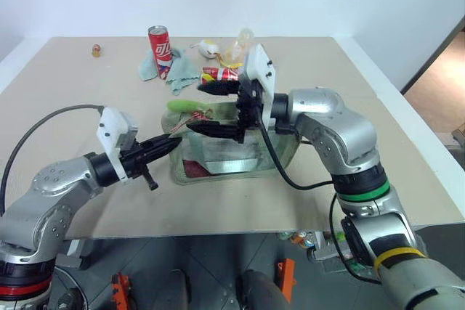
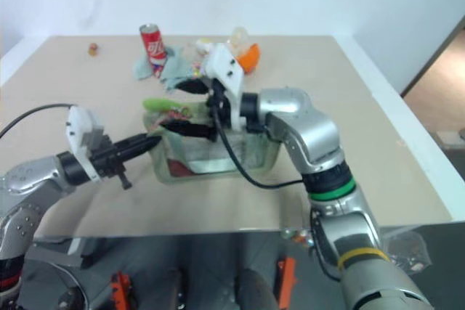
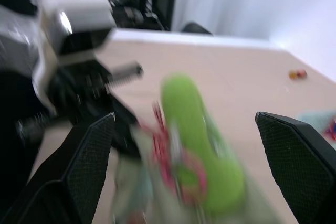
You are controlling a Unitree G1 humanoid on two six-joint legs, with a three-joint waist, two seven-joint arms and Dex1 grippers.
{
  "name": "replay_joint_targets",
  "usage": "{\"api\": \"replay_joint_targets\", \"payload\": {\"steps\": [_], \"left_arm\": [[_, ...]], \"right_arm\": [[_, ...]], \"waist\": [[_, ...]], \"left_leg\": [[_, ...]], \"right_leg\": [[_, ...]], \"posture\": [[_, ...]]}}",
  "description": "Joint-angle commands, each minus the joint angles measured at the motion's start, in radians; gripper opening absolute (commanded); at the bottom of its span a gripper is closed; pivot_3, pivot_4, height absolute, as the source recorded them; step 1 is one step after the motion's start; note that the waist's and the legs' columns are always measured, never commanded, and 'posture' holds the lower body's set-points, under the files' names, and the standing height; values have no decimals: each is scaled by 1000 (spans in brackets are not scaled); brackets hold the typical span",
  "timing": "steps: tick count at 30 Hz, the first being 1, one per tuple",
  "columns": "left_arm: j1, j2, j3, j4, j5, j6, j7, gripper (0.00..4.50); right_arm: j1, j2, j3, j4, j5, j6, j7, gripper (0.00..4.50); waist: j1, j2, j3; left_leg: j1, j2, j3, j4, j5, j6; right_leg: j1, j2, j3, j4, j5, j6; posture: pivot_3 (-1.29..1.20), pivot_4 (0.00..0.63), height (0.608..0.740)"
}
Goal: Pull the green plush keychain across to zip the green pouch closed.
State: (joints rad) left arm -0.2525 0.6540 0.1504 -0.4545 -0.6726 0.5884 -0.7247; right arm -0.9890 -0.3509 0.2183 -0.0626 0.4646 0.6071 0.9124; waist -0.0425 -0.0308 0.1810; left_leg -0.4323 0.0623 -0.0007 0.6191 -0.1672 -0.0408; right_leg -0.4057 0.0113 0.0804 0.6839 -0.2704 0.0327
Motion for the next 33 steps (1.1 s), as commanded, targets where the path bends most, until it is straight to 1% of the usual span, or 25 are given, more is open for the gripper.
{"api": "replay_joint_targets", "payload": {"steps": [1,4,7,12,13,14,16,17,18,27,33], "left_arm": [[-28,-11,-32,-25,15,-14,3,0],[-47,-19,-51,-14,32,-22,1,0],[-63,-21,-56,-5,43,-20,1,0],[-72,-15,-51,-2,49,-16,-4,0],[-73,-13,-49,-1,49,-16,-4,0],[-75,-10,-48,0,50,-14,-5,0],[-86,-7,-45,0,47,-7,-2,0],[-91,-7,-44,-1,46,-3,0,0],[-95,-6,-44,0,45,0,1,0],[-119,-2,-51,13,59,10,2,0],[-145,-13,-63,24,84,24,31,0]], "right_arm": [[-46,21,-50,12,24,12,-10,4444],[-59,42,-54,39,13,19,-23,4444],[-37,31,-27,58,-24,-5,-10,3702],[-4,10,-3,60,-72,-41,13,1909],[-1,9,-5,60,-74,-42,12,1601],[3,4,-3,56,-78,-48,19,1394],[14,-10,-1,46,-81,-52,34,507],[19,-16,0,40,-81,-52,43,199],[24,-20,-1,37,-85,-52,43,17],[34,-32,-30,29,-85,-78,37,17],[11,-28,-125,8,-16,-68,11,17]], "waist": [[0,0,0],[-1,0,0],[-1,0,0],[-1,0,0],[-1,0,0],[-1,0,0],[-1,0,0],[-1,0,0],[-1,0,0],[-2,0,0],[-1,0,0]], "left_leg": [[0,0,0,0,0,0],[0,0,0,-1,0,0],[0,0,-1,-1,0,0],[-1,0,-1,-1,0,0],[-1,0,-1,-1,0,0],[-1,0,-1,-1,0,0],[-1,0,-1,-1,0,0],[-1,0,-1,-1,0,0],[-1,0,-2,-1,0,0],[-2,0,-2,-1,0,0],[-2,0,-3,-1,0,0]], "right_leg": [[0,0,0,0,0,0],[0,0,-1,0,1,-3],[-1,1,-1,0,1,-3],[-1,0,-1,0,1,-3],[-1,0,-1,0,1,-3],[-1,1,-1,0,1,-3],[-1,1,-1,0,1,-3],[-1,1,-1,0,0,-3],[-1,1,-1,0,0,-3],[-1,1,-2,0,0,-3],[-1,1,-2,0,0,-3]], "posture": [[0,150,740],[0,150,740],[0,150,740],[0,150,740],[0,150,740],[0,150,740],[0,150,740],[0,150,740],[0,150,740],[0,150,740],[0,150,740]]}}
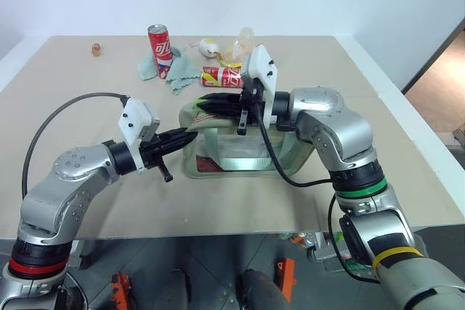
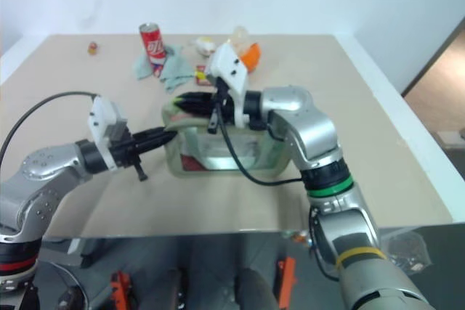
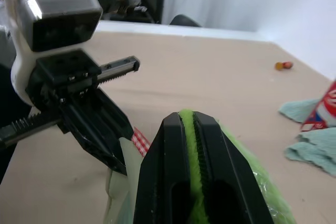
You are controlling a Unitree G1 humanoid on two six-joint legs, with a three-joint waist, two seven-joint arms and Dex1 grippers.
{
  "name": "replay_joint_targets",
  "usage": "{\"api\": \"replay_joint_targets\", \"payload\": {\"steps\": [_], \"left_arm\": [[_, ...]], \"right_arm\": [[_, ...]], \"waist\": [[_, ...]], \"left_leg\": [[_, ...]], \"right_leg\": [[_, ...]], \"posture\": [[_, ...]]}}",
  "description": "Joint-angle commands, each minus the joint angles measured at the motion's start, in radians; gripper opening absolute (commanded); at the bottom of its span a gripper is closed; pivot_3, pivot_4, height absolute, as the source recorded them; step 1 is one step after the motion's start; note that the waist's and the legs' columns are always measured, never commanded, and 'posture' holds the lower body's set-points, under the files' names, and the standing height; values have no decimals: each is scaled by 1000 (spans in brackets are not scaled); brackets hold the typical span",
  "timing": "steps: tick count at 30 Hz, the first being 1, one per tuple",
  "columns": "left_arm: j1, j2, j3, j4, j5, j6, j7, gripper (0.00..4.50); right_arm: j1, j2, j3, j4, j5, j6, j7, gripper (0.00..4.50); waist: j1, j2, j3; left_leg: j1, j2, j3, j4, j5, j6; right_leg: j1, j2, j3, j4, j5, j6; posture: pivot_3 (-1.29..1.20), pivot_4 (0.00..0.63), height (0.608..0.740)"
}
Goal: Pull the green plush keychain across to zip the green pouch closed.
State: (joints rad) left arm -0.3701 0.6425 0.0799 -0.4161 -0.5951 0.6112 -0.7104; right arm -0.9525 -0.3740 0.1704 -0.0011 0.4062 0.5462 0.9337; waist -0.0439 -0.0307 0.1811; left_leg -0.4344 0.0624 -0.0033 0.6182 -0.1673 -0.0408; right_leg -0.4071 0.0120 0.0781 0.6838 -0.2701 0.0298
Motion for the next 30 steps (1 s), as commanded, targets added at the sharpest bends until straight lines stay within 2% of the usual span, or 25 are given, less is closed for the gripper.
{"api": "replay_joint_targets", "payload": {"steps": [1,7,15,19,26,30], "left_arm": [[-33,-3,5,-16,11,3,24,0],[-74,-17,5,-8,28,19,76,0],[-87,-42,24,42,62,30,145,0],[-79,-42,36,49,78,11,168,0],[-17,-51,80,47,137,-57,235,0],[-17,-66,86,67,172,-95,273,0]], "right_arm": [[-31,-9,-97,-56,51,-9,-16,17],[-18,-90,-174,-58,53,-52,-4,17],[37,-184,-196,-61,40,-81,0,17],[85,-264,-224,-24,-10,-133,-7,17],[189,-431,-316,120,-125,-232,-88,17],[270,-441,-291,130,-205,-261,-173,17]], "waist": [[0,0,0],[0,0,0],[-1,0,0],[-1,0,0],[0,0,0],[-1,0,0]], "left_leg": [[0,0,0,0,0,0],[-1,0,-1,0,0,0],[-1,0,-1,0,0,0],[-2,0,-1,0,0,0],[-2,-2,0,0,0,0],[-2,-2,0,0,0,0]], "right_leg": [[0,0,0,0,0,0],[0,0,-1,-1,0,0],[-1,0,-1,-1,0,0],[-1,0,0,-1,0,0],[-1,-1,0,-2,0,-1],[-1,-1,1,-2,0,0]], "posture": [[0,150,740],[0,150,740],[0,150,740],[0,150,740],[0,150,740],[0,150,740]]}}
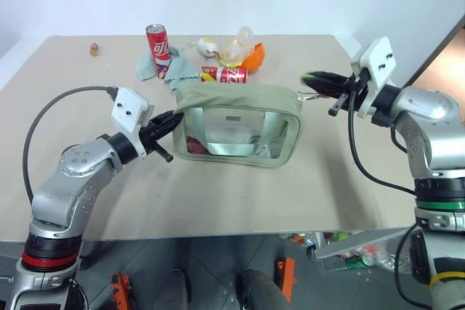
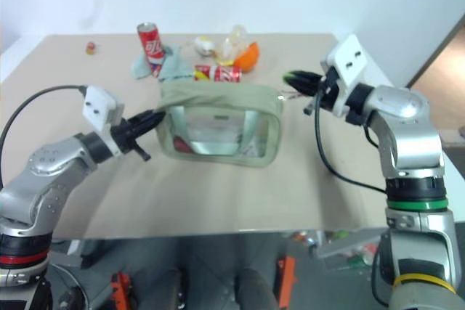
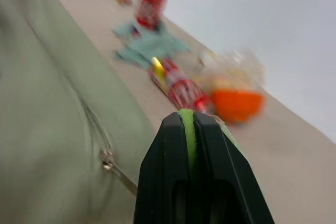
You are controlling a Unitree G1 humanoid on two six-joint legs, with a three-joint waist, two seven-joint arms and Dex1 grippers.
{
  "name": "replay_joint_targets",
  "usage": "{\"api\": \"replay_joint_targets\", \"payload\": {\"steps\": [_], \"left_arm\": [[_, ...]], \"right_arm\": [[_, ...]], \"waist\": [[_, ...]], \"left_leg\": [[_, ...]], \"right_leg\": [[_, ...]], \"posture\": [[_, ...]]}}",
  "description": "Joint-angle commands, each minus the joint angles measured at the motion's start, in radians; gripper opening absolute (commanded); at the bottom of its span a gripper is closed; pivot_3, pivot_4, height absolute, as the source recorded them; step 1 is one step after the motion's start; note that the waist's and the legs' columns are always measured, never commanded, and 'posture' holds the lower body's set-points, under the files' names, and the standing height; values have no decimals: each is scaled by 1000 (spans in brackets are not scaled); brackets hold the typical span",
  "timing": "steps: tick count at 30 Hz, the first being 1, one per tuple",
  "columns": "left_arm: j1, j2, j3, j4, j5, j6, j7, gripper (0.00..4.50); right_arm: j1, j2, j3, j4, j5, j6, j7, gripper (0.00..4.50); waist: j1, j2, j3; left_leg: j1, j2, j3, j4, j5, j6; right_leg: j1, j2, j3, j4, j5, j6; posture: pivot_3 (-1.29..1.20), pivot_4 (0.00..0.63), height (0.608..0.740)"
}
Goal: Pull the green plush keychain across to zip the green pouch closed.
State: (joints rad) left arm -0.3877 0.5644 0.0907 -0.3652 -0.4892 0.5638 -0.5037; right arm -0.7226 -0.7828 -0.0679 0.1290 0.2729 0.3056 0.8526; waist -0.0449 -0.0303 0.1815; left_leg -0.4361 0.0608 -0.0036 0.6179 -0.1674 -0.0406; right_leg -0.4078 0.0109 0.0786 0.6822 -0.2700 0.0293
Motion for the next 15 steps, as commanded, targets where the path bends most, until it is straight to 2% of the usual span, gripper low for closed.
{"api": "replay_joint_targets", "payload": {"steps": [1,8,15], "left_arm": [[0,11,70,24,81,-62,71,0],[-6,-46,58,38,90,-76,110,0],[-4,-90,46,39,107,-75,137,0]], "right_arm": [[65,-18,-41,-17,-84,-14,-114,17],[221,149,119,-148,-188,40,-259,17],[268,283,175,31,-271,-75,-343,17]], "waist": [[-1,0,0],[-3,0,0],[-3,-1,0]], "left_leg": [[0,0,0,0,0,0],[1,1,0,0,0,0],[6,1,2,0,1,-2]], "right_leg": [[0,0,0,0,0,0],[0,1,1,1,0,1],[4,1,2,1,0,5]], "posture": [[0,150,740],[0,150,740],[0,150,740]]}}
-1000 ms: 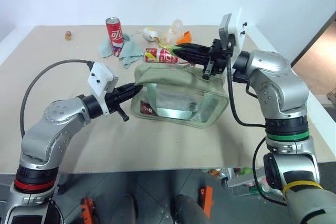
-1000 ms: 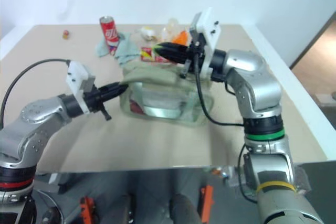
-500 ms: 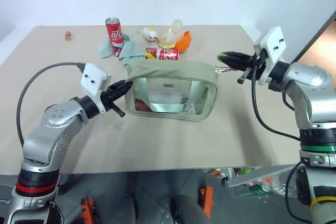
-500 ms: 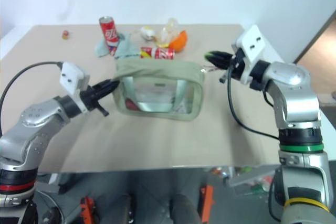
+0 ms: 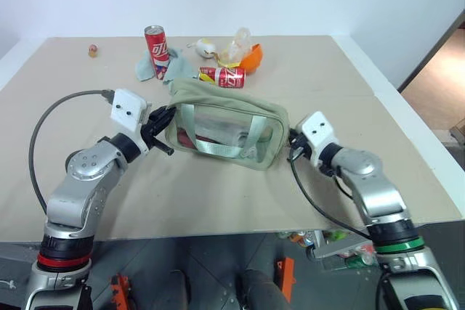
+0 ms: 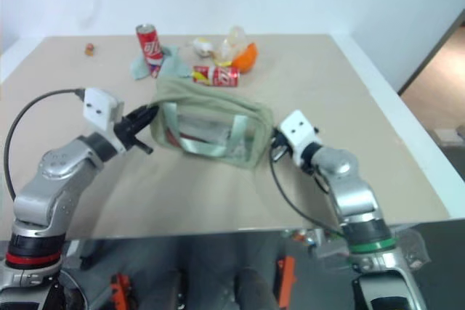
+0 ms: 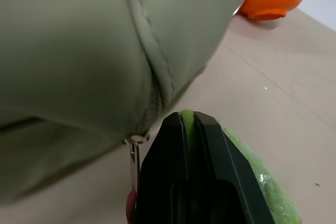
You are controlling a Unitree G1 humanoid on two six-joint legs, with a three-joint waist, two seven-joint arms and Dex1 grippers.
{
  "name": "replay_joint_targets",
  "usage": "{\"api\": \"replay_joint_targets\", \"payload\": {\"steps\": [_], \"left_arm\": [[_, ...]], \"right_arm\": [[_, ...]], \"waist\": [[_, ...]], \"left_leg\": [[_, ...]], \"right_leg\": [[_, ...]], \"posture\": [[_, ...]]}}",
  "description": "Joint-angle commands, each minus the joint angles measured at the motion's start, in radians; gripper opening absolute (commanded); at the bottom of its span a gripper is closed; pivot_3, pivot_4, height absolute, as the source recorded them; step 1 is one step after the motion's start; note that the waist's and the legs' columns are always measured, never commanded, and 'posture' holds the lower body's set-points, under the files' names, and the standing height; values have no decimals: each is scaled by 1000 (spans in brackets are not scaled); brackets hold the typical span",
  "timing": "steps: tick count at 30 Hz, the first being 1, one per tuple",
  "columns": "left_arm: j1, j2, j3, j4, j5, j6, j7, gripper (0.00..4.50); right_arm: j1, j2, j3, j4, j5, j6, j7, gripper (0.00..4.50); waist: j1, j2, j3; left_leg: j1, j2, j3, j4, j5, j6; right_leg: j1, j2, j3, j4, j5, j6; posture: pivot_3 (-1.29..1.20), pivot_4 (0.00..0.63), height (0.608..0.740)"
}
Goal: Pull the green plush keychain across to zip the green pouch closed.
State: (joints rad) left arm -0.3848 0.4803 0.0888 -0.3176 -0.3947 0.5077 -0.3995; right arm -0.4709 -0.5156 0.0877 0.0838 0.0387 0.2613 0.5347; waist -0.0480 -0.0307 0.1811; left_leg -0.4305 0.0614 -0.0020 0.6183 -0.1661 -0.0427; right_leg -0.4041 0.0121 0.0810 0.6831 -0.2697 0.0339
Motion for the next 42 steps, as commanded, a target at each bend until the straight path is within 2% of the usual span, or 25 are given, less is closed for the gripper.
{"api": "replay_joint_targets", "payload": {"steps": [1,7,9,10,11,12,13,15,21,22,24,31,34,38,42], "left_arm": [[-6,-11,49,-9,11,-14,36,0],[12,-26,54,1,-3,-13,24,0],[14,-34,68,10,-23,-5,24,0],[12,-36,72,17,-33,-1,19,786],[11,-30,69,23,-35,6,9,989],[11,-22,63,30,-30,7,-1,1449],[10,-16,59,40,-24,-2,-13,1669],[3,-15,64,65,-24,-11,-25,2301],[-42,10,69,144,-2,-48,-76,4353],[-50,15,70,152,0,-53,-84,4500],[-63,26,66,170,5,-62,-102,4500],[-90,42,60,184,12,-76,-140,4500],[-77,56,113,155,-46,-45,-160,4500],[-8,132,206,80,-141,28,-221,4500],[104,229,254,53,-94,8,-235,4500]], "right_arm": [[16,23,24,104,-50,-58,-31,17],[-32,81,-30,186,-14,-128,-59,17],[-57,108,-89,158,64,-105,-51,17],[-70,116,-114,135,103,-90,-40,0],[-81,121,-136,101,142,-66,-25,0],[-91,121,-149,76,166,-50,-17,551],[-101,119,-164,43,192,-18,-11,711],[-119,108,-185,-26,250,35,15,1301],[-170,51,-277,-166,408,186,57,3356],[-172,34,-288,-185,426,211,62,3829],[-172,0,-307,-212,452,251,68,4475],[-139,-74,-339,-249,491,293,96,4475],[-142,-102,-406,-270,576,328,122,4475],[-81,-181,-466,-311,676,390,206,4475],[52,-244,-445,-362,647,379,258,4475]], "waist": [[0,0,0],[-1,-1,-1],[-1,-1,-1],[-1,-1,-1],[-1,-1,0],[0,-1,0],[0,-1,0],[0,0,0],[1,0,0],[2,0,0],[2,0,0],[2,0,0],[1,0,0],[1,0,0],[1,0,0]], "left_leg": [[1,0,0,0,0,0],[6,0,1,0,1,1],[6,0,2,0,1,2],[6,0,2,0,1,2],[6,0,2,0,1,2],[6,0,2,0,1,2],[5,0,2,-1,1,2],[4,0,2,-1,1,2],[-1,0,1,-2,1,2],[-1,0,1,-2,1,2],[-1,0,1,-2,1,2],[-1,-1,1,-2,1,2],[-2,-1,1,-2,1,2],[-3,-1,1,-2,1,2],[-2,0,1,-2,-2,5]], "right_leg": [[1,0,0,0,0,0],[5,1,2,0,2,0],[5,1,3,0,2,1],[5,1,3,0,3,1],[5,1,3,0,3,1],[5,1,3,0,2,1],[5,1,3,0,2,1],[3,0,3,0,2,1],[-2,1,2,0,2,1],[-2,1,2,0,2,0],[-2,0,2,-1,2,0],[-2,-1,2,-1,1,1],[-2,0,2,-1,1,2],[-3,-1,2,-1,0,1],[-2,-1,2,-1,-3,0]], "posture": [[0,150,740],[0,150,740],[0,150,740],[0,150,740],[0,150,740],[0,150,740],[0,150,740],[0,150,740],[0,150,740],[0,150,740],[0,150,740],[0,150,740],[0,150,740],[0,150,740],[0,150,740]]}}
